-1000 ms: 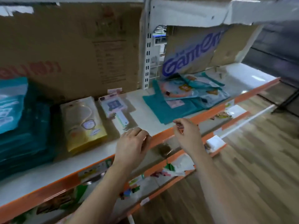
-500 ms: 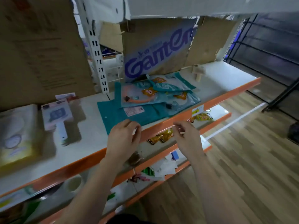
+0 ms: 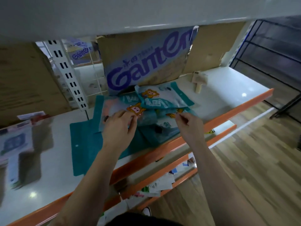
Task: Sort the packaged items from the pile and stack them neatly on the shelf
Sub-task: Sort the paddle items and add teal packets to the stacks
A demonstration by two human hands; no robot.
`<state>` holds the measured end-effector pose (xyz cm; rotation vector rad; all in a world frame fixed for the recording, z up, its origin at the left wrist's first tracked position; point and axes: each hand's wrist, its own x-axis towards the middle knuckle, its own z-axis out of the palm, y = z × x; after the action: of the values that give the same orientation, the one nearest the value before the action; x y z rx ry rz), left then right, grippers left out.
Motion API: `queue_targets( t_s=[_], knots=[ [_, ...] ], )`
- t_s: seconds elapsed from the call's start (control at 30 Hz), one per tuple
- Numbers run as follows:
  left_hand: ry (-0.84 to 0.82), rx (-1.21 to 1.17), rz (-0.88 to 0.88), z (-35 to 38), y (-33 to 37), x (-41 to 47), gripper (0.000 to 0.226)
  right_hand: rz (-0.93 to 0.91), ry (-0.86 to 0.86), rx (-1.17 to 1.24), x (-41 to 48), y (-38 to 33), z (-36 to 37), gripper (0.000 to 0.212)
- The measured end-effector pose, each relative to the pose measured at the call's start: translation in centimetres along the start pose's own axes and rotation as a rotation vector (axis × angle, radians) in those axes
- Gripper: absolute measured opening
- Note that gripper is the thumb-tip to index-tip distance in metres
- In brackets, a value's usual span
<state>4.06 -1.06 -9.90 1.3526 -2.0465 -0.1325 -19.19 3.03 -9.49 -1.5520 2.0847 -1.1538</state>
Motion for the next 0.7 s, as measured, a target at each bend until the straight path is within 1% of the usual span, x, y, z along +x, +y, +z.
queue_targets(
  t_s=[0.1, 0.2, 0.37, 0.43, 0.53, 0.63, 0.7],
  knots=[
    [-0.014, 0.006, -0.048, 0.8, -0.1, 0.3, 0.033, 0.048, -0.021, 0.062, 2.7, 0.7, 0.6, 0.020],
    [-0.023, 0.069, -0.075, 1.2, 0.1, 0.5, 0.032, 0.072, 0.007, 0.053, 4.9, 1.7, 0.8, 0.021],
    [0.041, 0.140, -0.176, 1.5, 1.9, 0.7, 0.026, 0.105, -0.047, 0.083, 8.5, 3.5, 0.5, 0.028],
    [0.074, 0.179, -0.230, 1.8, 2.8, 0.3, 0.017, 0.117, -0.089, 0.151, 9.6, 3.7, 0.4, 0.030],
    [0.121, 0.198, -0.302, 2.4, 4.3, -0.3, 0.010, 0.147, -0.137, 0.338, 11.2, 3.8, 0.9, 0.030],
    [0.149, 0.217, -0.343, 3.0, 5.1, -0.9, 0.011, 0.270, -0.201, 0.491, 12.4, 3.8, 1.7, 0.044],
    [0.161, 0.232, -0.367, 3.2, 5.6, -1.4, 0.016, 0.321, -0.200, 0.510, 13.3, 3.5, 2.2, 0.044]
  ],
)
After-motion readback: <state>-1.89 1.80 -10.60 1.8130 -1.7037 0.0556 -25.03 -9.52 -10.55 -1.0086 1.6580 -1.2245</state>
